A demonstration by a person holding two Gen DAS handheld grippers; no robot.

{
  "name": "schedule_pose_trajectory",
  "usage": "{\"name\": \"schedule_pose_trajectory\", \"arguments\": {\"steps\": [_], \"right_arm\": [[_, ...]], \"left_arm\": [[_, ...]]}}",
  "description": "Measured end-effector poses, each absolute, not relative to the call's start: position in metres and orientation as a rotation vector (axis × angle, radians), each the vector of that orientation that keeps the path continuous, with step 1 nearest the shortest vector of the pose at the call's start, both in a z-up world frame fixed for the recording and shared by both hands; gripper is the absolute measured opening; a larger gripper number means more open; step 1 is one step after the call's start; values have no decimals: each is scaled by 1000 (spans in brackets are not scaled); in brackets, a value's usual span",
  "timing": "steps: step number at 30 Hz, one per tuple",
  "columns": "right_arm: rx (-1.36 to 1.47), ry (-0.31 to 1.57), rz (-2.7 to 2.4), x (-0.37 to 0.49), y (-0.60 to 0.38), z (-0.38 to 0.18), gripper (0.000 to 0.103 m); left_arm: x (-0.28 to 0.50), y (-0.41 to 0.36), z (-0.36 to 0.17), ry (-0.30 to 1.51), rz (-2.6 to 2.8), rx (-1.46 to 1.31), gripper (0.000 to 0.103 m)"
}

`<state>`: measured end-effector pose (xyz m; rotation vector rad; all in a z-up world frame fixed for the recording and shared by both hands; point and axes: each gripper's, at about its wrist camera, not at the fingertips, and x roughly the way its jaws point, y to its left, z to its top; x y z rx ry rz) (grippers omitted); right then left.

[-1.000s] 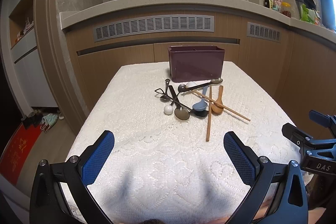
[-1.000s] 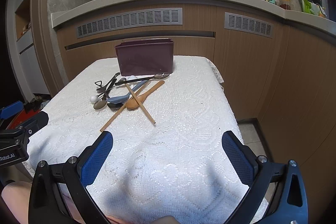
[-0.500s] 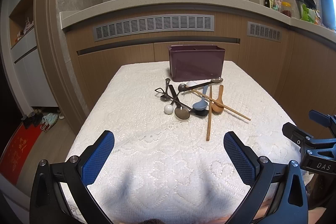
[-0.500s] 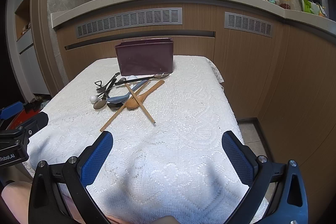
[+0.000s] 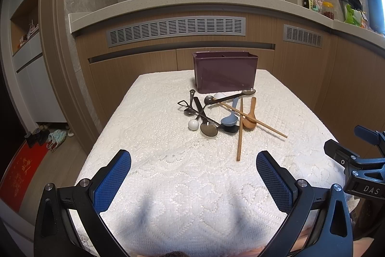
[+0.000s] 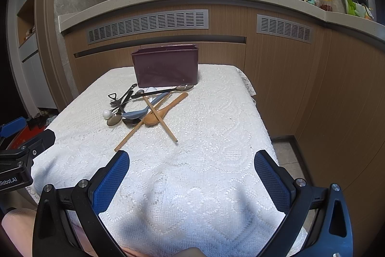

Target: Organize utensils

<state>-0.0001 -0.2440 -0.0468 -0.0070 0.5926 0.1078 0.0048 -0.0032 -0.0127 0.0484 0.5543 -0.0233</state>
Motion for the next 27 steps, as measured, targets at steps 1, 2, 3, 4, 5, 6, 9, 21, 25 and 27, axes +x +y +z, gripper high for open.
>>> {"name": "schedule_pose_trajectory", "arguments": {"steps": [1,2,3,4,5,6,9,21,25,27], "right_arm": [[-6,593,108,0,-244,-47,103],[-6,593,108,0,-244,-47,103],[-7,593,108,0,-244,-47,103],[-7,592,108,0,-244,-48,103],[-7,592,108,0,-244,-47,103],[-8,591,107,0,-244,-47,103],[-8,590,108,0,-244,-47,103],[-10,589,104,0,-244,-47,103],[-25,579,99,3,-244,-46,103],[-37,568,92,6,-246,-44,103]], "left_arm": [[5,-3,-13,554,-23,49,103],[5,-3,-12,555,-23,48,103],[5,-3,-12,555,-23,48,103],[5,-3,-13,555,-23,48,103],[5,-3,-12,555,-23,48,103],[5,-3,-12,554,-23,48,103],[5,-3,-12,555,-24,48,103],[4,1,-14,557,-15,42,103],[10,2,-11,568,-18,51,103],[16,1,-11,585,-28,59,103]]}}
